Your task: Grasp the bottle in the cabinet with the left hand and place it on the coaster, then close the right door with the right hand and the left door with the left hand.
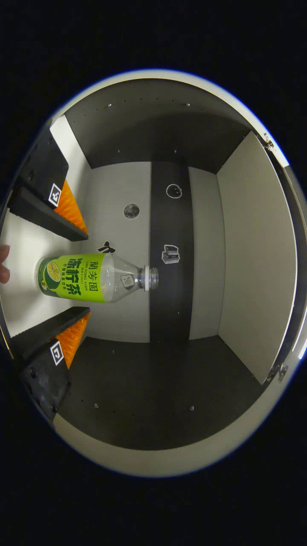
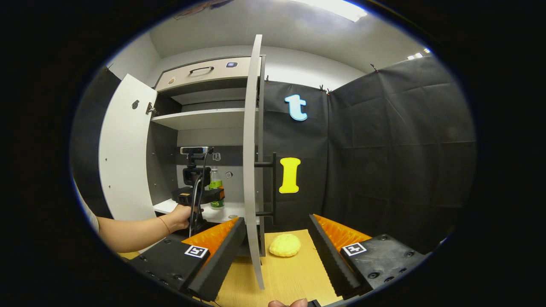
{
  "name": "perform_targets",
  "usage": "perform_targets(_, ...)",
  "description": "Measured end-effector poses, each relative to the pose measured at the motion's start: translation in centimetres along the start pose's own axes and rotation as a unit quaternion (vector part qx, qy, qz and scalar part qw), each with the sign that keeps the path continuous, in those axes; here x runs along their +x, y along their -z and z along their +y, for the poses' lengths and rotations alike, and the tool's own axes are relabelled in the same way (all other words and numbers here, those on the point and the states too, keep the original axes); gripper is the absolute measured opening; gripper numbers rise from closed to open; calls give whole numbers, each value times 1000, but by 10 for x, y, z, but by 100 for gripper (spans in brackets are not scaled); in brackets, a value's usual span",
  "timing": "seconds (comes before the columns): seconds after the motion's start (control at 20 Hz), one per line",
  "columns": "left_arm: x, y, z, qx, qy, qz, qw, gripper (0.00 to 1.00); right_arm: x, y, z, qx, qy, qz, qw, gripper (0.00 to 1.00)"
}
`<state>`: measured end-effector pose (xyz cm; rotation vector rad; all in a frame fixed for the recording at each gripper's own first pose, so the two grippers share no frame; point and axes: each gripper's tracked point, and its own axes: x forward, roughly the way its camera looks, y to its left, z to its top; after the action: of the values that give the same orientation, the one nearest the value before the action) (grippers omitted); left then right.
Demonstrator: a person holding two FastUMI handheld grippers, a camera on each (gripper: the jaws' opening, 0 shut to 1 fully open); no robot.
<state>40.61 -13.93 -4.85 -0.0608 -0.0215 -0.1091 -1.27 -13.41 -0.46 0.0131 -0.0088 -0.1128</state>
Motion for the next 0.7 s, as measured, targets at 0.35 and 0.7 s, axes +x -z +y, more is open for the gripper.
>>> perform_targets(0.35, 14, 2, -4, 49, -1, 3, 999, 82, 1, 3, -18, -3, 28, 4, 1000, 98)
perform_targets(0.7, 12, -3, -2, 5, 23, 6, 1000, 80, -6, 0, -16, 7, 34, -4, 999, 98)
